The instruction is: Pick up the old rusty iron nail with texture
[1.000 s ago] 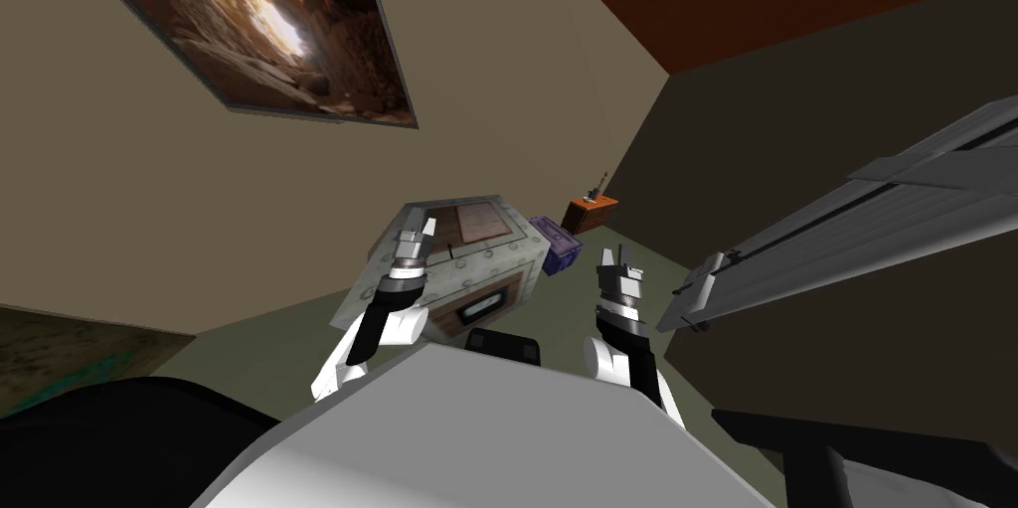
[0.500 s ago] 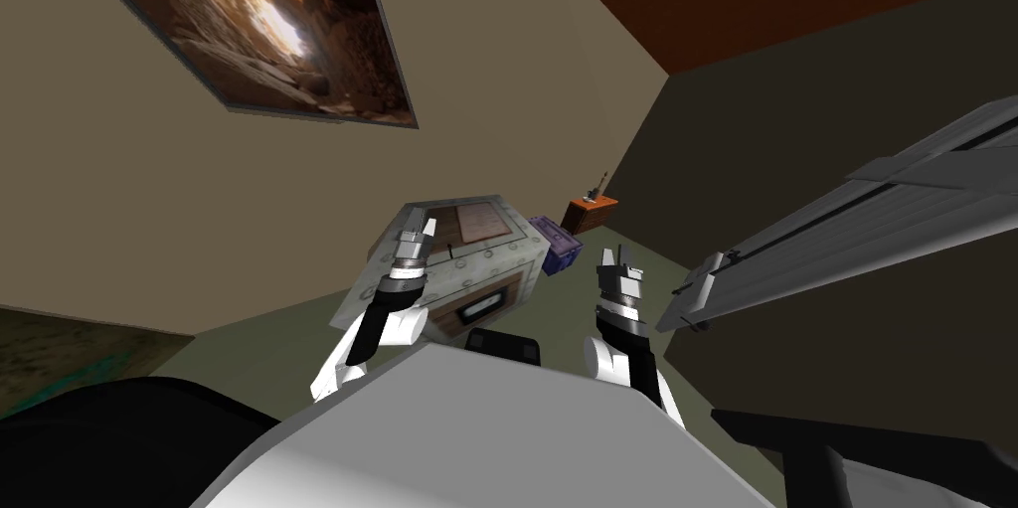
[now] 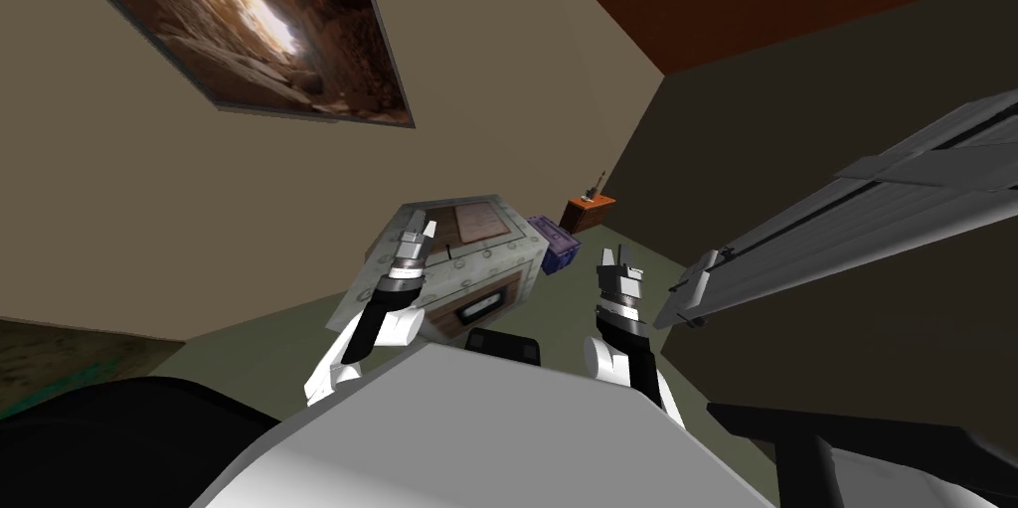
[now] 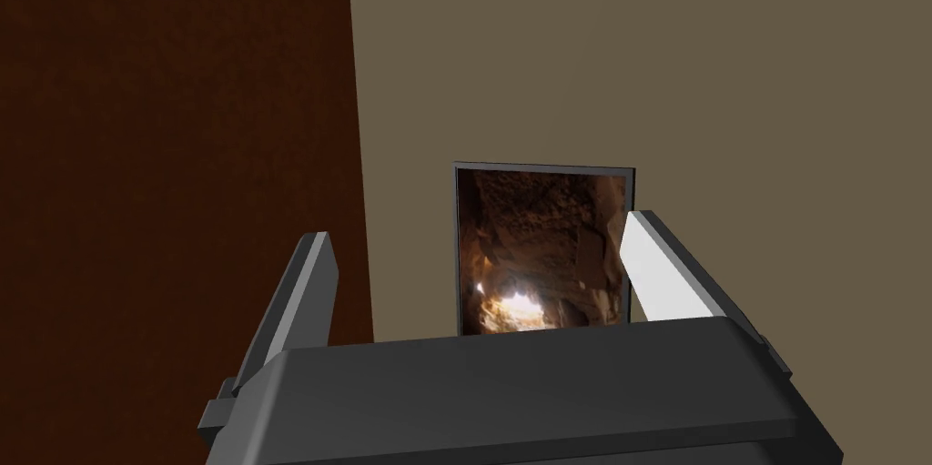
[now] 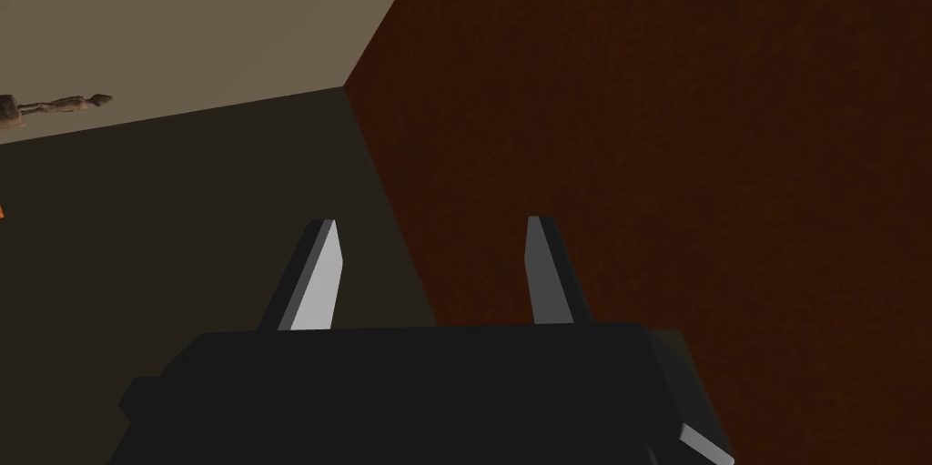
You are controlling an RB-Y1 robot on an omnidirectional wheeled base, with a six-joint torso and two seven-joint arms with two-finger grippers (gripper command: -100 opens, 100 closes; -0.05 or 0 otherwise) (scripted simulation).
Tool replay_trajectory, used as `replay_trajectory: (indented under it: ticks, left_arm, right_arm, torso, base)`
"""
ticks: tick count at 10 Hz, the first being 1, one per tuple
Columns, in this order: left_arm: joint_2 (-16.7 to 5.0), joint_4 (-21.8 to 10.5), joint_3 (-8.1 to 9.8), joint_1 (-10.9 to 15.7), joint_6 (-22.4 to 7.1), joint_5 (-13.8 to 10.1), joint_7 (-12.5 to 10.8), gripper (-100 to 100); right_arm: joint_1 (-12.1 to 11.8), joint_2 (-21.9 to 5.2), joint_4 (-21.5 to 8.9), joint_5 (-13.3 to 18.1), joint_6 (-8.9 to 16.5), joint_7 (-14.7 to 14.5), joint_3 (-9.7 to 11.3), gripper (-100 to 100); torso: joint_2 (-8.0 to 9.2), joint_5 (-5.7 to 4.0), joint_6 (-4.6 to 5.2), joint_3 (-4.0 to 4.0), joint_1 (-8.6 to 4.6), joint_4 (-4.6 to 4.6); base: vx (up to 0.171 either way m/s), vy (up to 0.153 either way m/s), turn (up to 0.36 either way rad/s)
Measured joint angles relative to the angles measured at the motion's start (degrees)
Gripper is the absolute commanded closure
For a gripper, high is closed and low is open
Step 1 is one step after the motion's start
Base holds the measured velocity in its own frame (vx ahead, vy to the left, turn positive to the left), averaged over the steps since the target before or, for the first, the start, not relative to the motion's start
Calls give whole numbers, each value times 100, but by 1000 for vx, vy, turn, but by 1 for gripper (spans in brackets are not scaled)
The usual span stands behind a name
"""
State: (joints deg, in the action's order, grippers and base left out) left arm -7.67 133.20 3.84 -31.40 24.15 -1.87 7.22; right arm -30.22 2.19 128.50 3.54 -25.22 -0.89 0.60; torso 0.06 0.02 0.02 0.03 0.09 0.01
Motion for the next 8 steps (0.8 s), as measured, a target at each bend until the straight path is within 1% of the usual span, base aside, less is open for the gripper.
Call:
replay_trajectory:
  ticks: [2, 4, 5, 6, 7, 8]
  left_arm:
    - [-317, -8, 157, -105, -270, -184, -78, -100]
    - [-609, -126, 244, -207, -515, -351, -102, -100]
    - [-733, -169, 312, -195, -620, -417, -131, -100]
    - [-918, -195, 413, -267, -718, -526, -183, -100]
    - [-1098, -223, 504, -323, -876, -647, -224, -100]
    - [-1208, -251, 539, -319, -1001, -700, -236, -100]
  right_arm:
    - [0, 0, 0, 0, 0, 0, 0, 0]
    - [0, 0, 0, 0, 0, 0, 0, 0]
    - [0, 0, 0, 0, 0, 0, 0, 0]
    - [0, 0, 0, 0, 0, 0, 0, 0]
    - [0, 0, 0, 0, 0, 0, 0, 0]
    - [-1, 0, 0, 0, 0, 0, 0, 0]
  torso:
    - [9, 0, -1, 5, 0, 2]
    - [9, 0, -1, 6, 0, 2]
    - [4, 0, -2, 3, -1, 2]
    - [2, 0, -1, 2, -2, 1]
    - [4, 0, 0, 3, -3, 1]
    - [2, 0, -2, 2, -3, 1]
  base:
    - [-43, 13, -108]
    - [-33, 12, -78]
    - [-19, 5, -82]
    - [-32, 4, -143]
    - [-25, 8, -51]
    - [-19, 3, -88]
